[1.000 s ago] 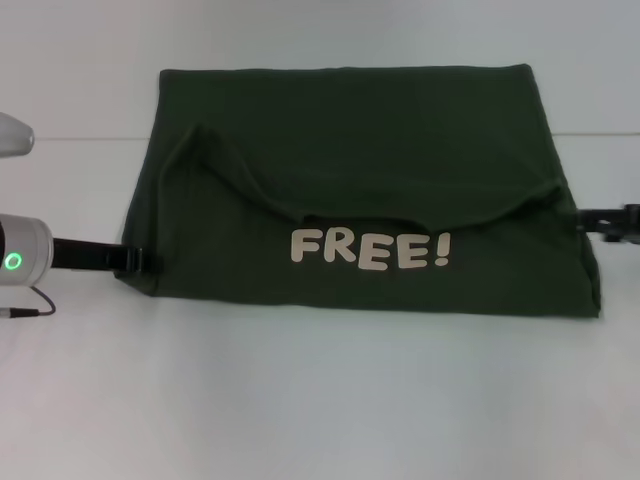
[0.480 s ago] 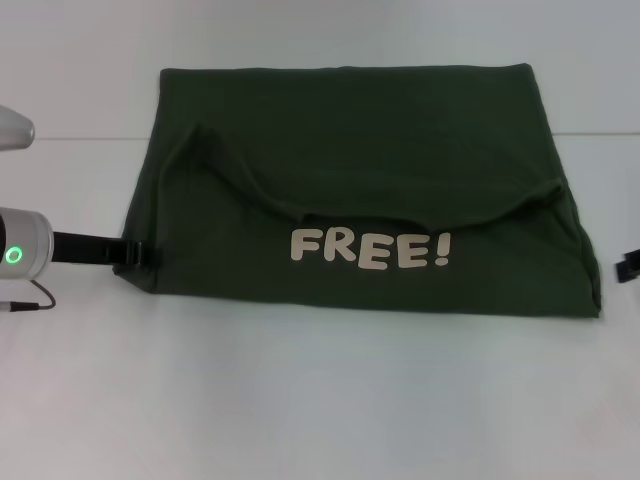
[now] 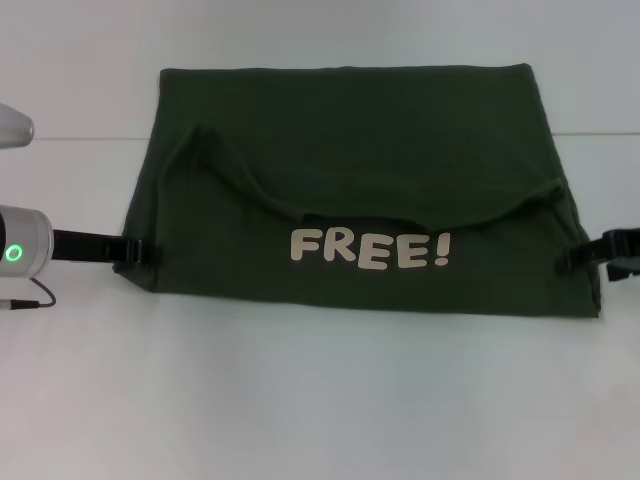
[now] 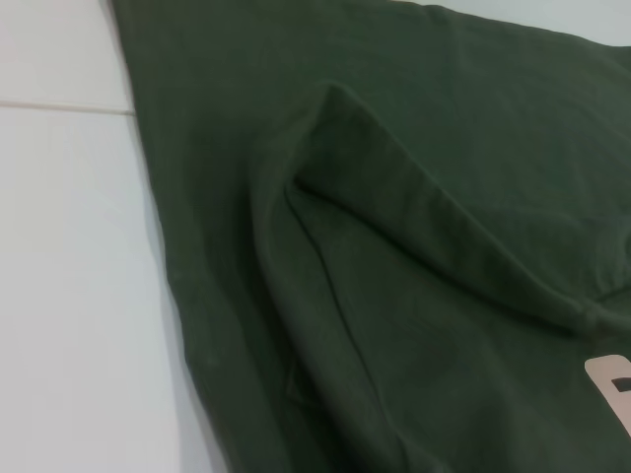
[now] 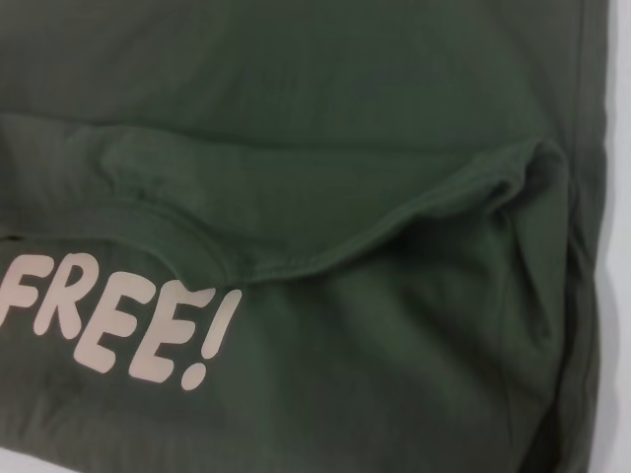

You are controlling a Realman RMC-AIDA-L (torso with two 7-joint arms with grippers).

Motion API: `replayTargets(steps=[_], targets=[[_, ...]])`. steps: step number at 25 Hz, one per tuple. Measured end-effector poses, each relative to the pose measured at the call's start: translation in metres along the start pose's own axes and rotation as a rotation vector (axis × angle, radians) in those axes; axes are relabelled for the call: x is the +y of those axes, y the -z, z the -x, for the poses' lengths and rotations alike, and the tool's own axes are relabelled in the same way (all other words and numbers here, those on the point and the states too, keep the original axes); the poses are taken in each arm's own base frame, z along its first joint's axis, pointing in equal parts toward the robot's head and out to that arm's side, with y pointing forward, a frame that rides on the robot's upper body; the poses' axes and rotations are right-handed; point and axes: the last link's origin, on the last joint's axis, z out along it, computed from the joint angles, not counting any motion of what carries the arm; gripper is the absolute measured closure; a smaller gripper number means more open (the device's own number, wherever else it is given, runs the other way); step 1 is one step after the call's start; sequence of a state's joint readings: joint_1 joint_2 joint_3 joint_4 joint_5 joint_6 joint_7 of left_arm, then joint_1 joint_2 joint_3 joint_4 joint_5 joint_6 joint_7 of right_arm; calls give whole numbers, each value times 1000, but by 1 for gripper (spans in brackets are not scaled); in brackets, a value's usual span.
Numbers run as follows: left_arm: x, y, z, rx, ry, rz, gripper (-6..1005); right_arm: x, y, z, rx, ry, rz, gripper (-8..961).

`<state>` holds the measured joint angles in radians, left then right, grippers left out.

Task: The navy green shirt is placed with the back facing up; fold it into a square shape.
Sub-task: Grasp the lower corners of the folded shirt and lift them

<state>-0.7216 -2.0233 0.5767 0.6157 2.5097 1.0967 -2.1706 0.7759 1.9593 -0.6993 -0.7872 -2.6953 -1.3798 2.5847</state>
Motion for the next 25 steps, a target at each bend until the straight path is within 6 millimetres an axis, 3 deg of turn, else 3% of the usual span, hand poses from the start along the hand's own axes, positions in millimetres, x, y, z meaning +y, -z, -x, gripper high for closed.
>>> replayTargets(steps=[4,25], targets=[[0,0,0,-1,0,0,980,0,-12,-7,15,-6,3,61],[1,-1,1,3,2,2,981,5,-25,-10,-1,-17,36,62]])
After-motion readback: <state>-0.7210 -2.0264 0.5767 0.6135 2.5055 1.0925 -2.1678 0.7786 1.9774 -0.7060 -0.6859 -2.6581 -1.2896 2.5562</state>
